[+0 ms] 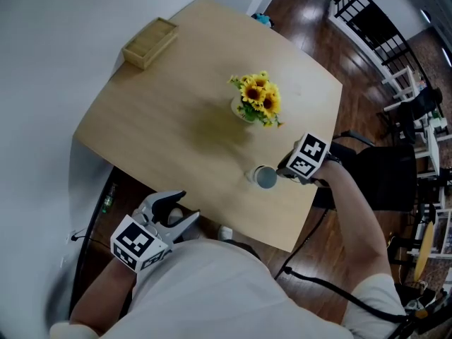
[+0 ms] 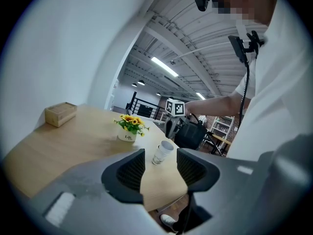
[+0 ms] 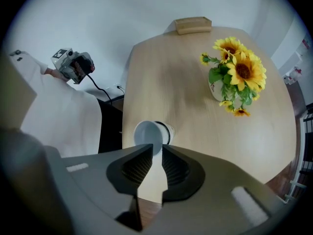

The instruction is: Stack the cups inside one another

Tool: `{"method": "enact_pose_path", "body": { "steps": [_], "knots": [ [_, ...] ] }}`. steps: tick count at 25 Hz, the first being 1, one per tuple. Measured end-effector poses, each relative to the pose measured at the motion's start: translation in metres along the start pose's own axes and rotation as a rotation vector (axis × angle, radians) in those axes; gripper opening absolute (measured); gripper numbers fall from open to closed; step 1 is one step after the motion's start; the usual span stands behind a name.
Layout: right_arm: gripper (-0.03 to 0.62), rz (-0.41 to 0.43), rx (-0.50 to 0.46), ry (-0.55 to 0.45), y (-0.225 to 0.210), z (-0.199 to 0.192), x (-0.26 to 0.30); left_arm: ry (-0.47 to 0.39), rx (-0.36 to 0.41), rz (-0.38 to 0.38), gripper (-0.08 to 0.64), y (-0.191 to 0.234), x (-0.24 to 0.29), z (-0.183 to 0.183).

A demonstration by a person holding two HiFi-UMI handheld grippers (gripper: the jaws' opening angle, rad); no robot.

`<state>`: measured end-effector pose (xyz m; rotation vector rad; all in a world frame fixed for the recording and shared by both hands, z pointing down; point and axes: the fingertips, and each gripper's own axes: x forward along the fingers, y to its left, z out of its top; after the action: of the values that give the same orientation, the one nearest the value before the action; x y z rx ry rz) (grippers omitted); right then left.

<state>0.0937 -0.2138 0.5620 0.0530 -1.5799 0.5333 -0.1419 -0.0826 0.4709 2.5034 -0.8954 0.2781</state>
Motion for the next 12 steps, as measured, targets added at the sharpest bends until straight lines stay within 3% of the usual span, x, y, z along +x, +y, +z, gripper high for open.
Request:
{"method": "enact_pose_path", "body": {
  "steps": [12],
  "knots": [
    [0.086,-0.011,0.004,-0.043,0.014,0.0,-0.01,0.011,0.012,-0.041,0.216,-0.002,0.007,0.004]
  ]
}}
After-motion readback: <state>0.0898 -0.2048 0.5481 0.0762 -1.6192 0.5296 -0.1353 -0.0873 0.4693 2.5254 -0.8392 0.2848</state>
